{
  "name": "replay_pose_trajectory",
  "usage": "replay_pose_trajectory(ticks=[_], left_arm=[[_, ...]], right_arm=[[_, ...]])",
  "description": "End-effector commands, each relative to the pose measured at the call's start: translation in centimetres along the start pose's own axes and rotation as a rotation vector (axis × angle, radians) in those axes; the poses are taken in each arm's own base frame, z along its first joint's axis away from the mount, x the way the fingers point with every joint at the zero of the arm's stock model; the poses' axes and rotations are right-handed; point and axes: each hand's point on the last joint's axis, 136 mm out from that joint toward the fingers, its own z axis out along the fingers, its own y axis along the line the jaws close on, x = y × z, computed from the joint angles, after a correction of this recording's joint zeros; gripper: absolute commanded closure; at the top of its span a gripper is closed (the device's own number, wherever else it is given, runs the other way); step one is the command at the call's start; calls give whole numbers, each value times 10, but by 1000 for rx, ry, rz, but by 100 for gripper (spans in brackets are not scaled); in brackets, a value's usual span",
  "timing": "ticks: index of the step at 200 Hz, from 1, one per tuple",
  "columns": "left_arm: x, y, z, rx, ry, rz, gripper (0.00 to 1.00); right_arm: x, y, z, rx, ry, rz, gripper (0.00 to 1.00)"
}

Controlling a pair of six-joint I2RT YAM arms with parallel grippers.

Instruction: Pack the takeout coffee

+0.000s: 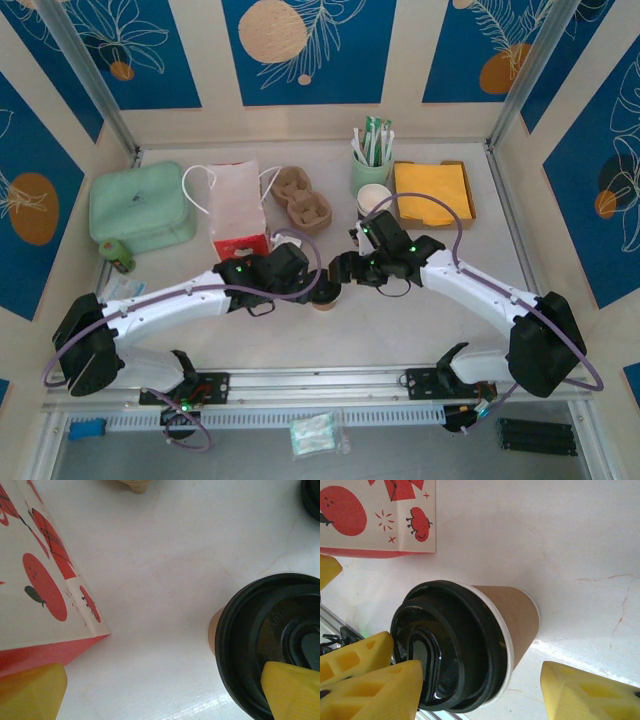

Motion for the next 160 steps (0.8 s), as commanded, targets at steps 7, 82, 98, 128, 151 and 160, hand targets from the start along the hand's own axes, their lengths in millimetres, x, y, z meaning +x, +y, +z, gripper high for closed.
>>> replay_pose_trajectory(ticks=[7,82,98,128,151,160], left_arm=[[1,-11,5,65,12,5,1],[-1,-22,5,114,14,9,1],[-5,-18,-1,110,-10,-13,1],[-13,-14,-16,133,-72,-87,1],[-18,-26,-24,218,-88,-127,1],[-19,-33,-25,249,-82,-132,1]], right_arm=[[6,2,5,-46,26,25,33],[4,1,6,-69,31,47,34],[3,0,2,-70,21,52,35],[0,0,-8,-82,-5,61,34],[-1,-2,-14,-89,-20,77,29],[-2,-4,-17,-90,-28,90,28]])
